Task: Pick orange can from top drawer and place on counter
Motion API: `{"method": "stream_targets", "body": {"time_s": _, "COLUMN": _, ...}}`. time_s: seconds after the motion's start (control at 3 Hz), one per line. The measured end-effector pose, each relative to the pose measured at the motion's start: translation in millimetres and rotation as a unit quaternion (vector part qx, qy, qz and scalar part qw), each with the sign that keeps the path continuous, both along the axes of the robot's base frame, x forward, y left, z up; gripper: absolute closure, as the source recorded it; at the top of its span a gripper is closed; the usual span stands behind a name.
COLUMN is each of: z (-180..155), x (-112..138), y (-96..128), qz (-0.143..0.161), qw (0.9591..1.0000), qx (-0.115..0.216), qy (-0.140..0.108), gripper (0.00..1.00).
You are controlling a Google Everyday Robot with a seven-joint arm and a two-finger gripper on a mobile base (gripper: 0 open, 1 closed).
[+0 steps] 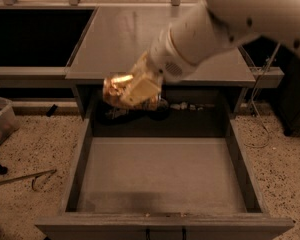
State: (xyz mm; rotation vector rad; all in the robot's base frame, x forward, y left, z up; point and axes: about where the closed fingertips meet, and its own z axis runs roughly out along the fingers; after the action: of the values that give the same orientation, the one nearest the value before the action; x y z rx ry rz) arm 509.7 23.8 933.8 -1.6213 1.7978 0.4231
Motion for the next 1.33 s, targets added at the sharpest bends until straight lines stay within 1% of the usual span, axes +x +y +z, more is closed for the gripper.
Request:
{"method": "stream_targets", "body": {"time_s": 0.33, "z": 37, "x": -1, "y": 14, "qz": 0.019, "qw": 0.9997, "qx": 0.008, "qy": -0.016, "gripper": 1.0}}
{"method": "stream_targets", "body": {"time_s": 0.67, "z": 38, "x": 0, "y": 13, "qz": 0.016, "qw": 0.9997, "qx": 0.009, "qy": -0.018, "gripper": 1.0}}
{"method": "stream_targets", "body": {"time_s": 1.0, "z": 38, "x": 23, "y": 23, "qz": 0.02, "qw": 0.9988, "qx": -0.007, "qy": -0.044, "gripper": 1.0}}
{"method": "stream_targets", "body": {"time_s": 1.33, "z": 41, "x": 86, "y": 39, "qz": 0.01, "qw": 0.9957, "qx": -0.013, "qy": -0.091, "gripper": 1.0}}
